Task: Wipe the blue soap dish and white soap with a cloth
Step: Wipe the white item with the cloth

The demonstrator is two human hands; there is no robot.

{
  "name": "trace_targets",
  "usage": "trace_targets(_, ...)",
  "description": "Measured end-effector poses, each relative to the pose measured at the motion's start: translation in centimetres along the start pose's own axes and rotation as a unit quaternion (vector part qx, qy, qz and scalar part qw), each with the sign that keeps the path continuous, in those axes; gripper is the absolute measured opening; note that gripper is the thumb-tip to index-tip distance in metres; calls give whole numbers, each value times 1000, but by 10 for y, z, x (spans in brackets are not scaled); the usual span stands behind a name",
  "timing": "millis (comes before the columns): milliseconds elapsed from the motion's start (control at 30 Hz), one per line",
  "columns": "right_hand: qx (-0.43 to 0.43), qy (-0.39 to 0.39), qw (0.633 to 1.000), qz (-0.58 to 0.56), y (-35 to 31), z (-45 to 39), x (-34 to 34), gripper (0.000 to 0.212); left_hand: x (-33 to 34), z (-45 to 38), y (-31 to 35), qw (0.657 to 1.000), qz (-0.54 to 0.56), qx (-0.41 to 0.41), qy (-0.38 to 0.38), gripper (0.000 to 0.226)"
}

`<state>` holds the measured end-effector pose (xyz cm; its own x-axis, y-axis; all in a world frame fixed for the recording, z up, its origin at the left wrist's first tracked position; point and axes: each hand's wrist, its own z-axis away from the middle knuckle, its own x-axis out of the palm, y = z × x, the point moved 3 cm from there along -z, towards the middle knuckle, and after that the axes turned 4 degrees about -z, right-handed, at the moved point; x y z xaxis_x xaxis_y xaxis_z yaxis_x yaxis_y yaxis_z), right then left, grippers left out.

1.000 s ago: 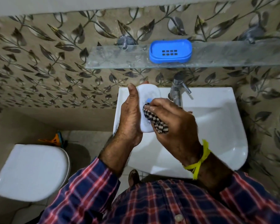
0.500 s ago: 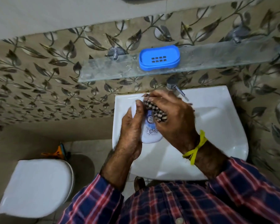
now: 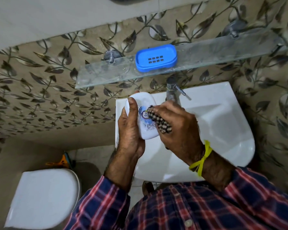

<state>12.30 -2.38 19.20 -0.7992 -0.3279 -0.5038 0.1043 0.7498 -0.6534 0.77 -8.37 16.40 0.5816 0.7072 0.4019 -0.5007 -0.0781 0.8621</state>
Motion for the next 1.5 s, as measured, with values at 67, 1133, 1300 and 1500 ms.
trace_targets(67,-57,-51,997,13,-5,8,6,29,0,-4,3,1000,19,3,6,80)
trace_targets(1133,68,84,994,-9,-8,-8,14,27,-19,8,-4,994,-83,66,-33,62)
trace_targets(1300,130,125,983,-23,-1,6,17,26,-31,11,-6,967,-214,112,-88,51)
trace_targets(1500,67,3,996,-60,-3,5,29,34,-50,10,-17,961,-241,110,-86,45)
